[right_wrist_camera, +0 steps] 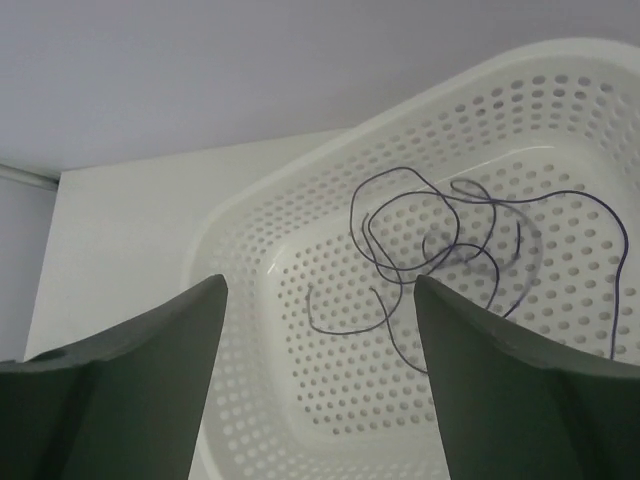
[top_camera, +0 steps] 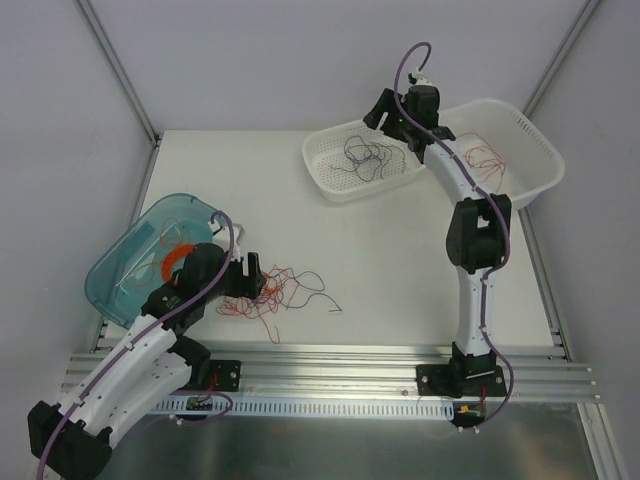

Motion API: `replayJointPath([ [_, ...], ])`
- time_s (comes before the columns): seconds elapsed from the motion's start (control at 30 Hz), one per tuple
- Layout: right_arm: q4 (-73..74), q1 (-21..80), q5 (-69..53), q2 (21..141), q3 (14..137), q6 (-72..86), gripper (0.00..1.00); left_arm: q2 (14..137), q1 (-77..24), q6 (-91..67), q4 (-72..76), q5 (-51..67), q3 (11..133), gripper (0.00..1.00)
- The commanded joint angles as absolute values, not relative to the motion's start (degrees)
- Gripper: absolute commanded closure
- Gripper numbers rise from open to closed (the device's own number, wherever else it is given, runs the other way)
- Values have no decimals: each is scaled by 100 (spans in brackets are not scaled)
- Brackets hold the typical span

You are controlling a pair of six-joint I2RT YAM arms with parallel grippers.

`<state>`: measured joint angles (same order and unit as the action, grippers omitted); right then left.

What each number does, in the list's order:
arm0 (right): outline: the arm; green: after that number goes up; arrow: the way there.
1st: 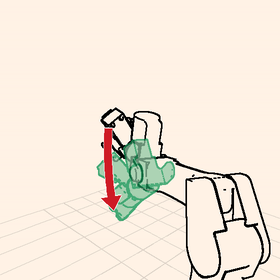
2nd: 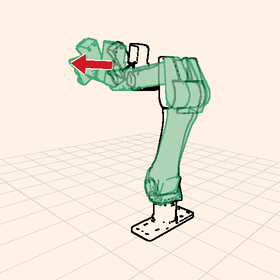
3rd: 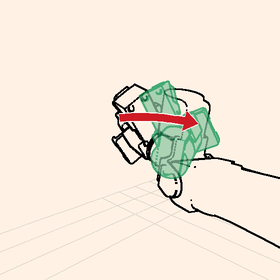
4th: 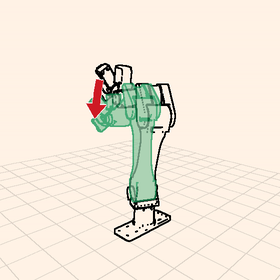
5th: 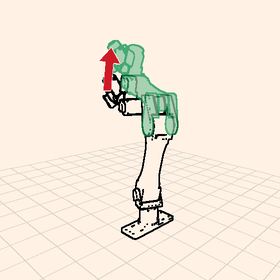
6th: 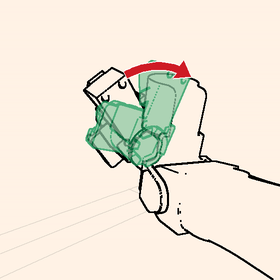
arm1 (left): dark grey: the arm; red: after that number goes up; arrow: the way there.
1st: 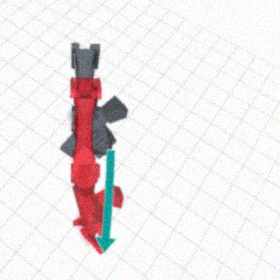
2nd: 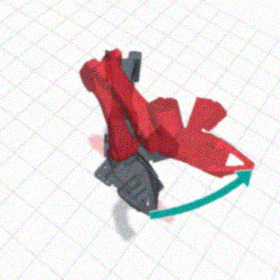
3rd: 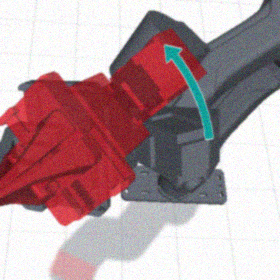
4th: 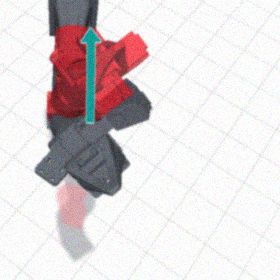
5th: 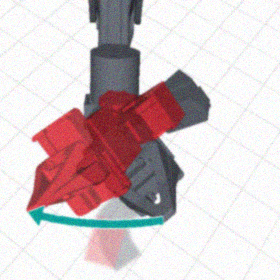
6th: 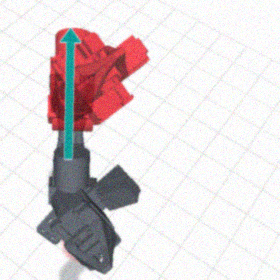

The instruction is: Untangle the cables

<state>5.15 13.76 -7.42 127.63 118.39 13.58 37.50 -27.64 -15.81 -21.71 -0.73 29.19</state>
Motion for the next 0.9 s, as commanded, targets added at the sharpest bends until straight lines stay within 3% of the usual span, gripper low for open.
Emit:
replayJointPath([
  [0.0, 589, 1292, -1090, 12526, 12050, 1380, 20, 3788, -2725, -1529, -2004, -185, 2900, 27],
  [0.13, 965, 1301, -1397, 12033, 11551, 1055, 10, 3849, -2725, -1547, -2004, -167, 2909, 27],
  [0.27, 1291, 1467, -1766, 11339, 10753, 713, 8, 3955, -2725, -1731, -2004, -141, 2892, 27],
  [0.63, 1819, 3057, -2408, 9686, 7762, -148, 16, 4605, -2725, -2346, -1995, 202, 2927, 26],
  [0.87, 1627, 4200, -1794, 9448, 6663, -246, 22, 4772, -2725, -2496, -1934, 413, 2944, 27],
])
